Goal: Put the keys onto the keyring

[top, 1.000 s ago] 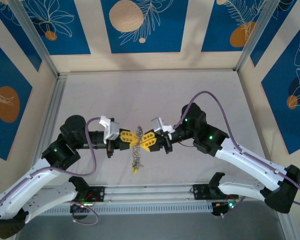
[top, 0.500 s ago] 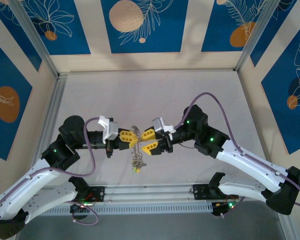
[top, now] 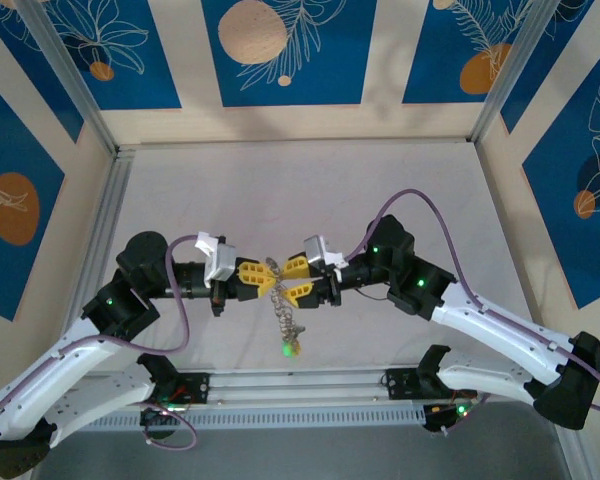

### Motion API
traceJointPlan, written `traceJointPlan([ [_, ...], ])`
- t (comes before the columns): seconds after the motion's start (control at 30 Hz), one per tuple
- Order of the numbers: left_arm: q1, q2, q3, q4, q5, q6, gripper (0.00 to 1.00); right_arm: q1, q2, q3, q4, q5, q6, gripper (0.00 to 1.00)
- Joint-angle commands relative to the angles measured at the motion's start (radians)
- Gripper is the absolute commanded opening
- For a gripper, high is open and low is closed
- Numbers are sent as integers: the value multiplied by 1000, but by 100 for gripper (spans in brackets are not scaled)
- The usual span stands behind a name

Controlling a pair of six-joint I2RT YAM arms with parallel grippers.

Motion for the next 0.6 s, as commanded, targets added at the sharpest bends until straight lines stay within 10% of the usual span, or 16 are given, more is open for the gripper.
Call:
traceJointPlan([
  [0.0, 5, -14, 1, 79, 22, -14, 0, 10, -4, -11, 37, 0, 3, 31],
  [0.27, 7, -25, 3, 53, 8, 0, 0, 11, -32, -6, 0, 49, -24, 7],
  [0.57, 13, -46, 9, 33, -13, 9, 0, 17, -83, 34, -171, 257, -111, 5],
])
